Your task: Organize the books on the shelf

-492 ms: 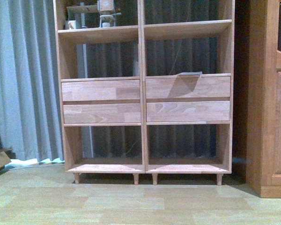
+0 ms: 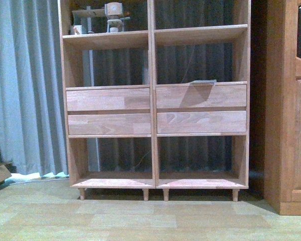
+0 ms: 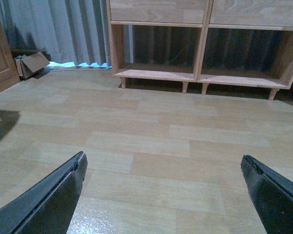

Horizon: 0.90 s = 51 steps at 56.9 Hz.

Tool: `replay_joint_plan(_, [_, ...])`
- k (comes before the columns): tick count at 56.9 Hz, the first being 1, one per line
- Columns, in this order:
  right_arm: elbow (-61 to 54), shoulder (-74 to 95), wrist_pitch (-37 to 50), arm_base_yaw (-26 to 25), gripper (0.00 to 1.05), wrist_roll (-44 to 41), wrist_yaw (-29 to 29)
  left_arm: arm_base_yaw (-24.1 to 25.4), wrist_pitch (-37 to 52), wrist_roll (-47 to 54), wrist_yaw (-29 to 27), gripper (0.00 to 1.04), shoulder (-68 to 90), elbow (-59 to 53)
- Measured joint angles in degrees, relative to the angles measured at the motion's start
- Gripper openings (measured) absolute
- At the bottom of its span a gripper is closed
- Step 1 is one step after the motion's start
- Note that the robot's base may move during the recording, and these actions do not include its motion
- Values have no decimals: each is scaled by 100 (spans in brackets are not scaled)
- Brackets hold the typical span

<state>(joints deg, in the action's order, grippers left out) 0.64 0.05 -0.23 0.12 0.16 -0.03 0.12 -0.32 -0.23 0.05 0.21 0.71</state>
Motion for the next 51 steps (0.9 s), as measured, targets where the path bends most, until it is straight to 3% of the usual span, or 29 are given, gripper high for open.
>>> replay_joint_plan(51, [0,0,-2,0,98,0,2,-2,0,0,2,97,0,0])
